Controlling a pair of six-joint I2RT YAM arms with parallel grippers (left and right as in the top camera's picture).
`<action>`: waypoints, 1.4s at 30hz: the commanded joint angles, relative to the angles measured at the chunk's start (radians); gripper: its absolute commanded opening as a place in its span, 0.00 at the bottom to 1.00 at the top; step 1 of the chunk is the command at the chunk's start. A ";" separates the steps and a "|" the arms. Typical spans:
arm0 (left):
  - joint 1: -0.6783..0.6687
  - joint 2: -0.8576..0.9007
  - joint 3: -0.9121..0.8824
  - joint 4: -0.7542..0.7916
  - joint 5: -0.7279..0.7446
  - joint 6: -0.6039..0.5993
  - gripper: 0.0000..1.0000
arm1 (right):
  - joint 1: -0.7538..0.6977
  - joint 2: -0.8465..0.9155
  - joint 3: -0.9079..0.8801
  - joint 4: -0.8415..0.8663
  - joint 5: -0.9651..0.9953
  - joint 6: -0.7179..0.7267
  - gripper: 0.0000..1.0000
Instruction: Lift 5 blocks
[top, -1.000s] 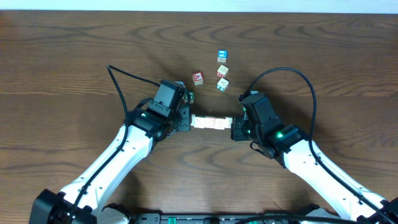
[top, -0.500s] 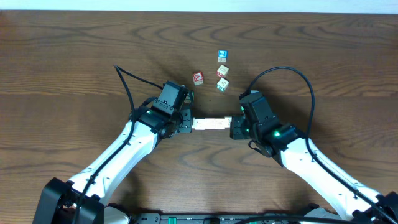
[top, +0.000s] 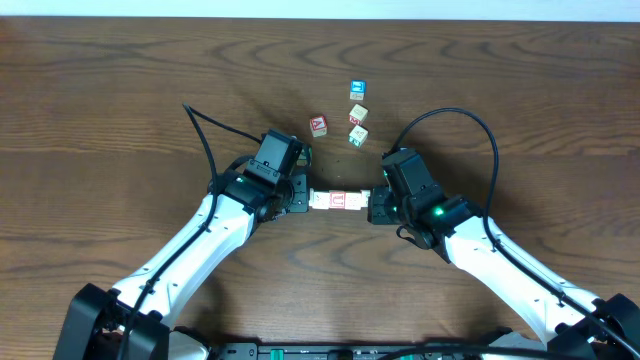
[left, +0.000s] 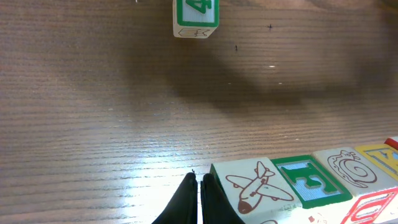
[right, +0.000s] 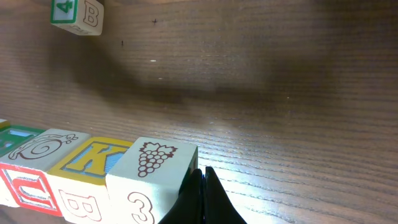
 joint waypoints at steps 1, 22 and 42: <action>-0.075 0.012 0.026 0.051 0.250 -0.020 0.07 | 0.083 -0.003 0.055 0.057 -0.339 0.014 0.01; -0.075 0.077 0.025 0.071 0.251 -0.031 0.07 | 0.083 0.024 0.055 0.084 -0.364 0.022 0.01; -0.075 0.123 0.025 0.085 0.251 -0.031 0.07 | 0.083 0.108 0.054 0.147 -0.417 0.047 0.01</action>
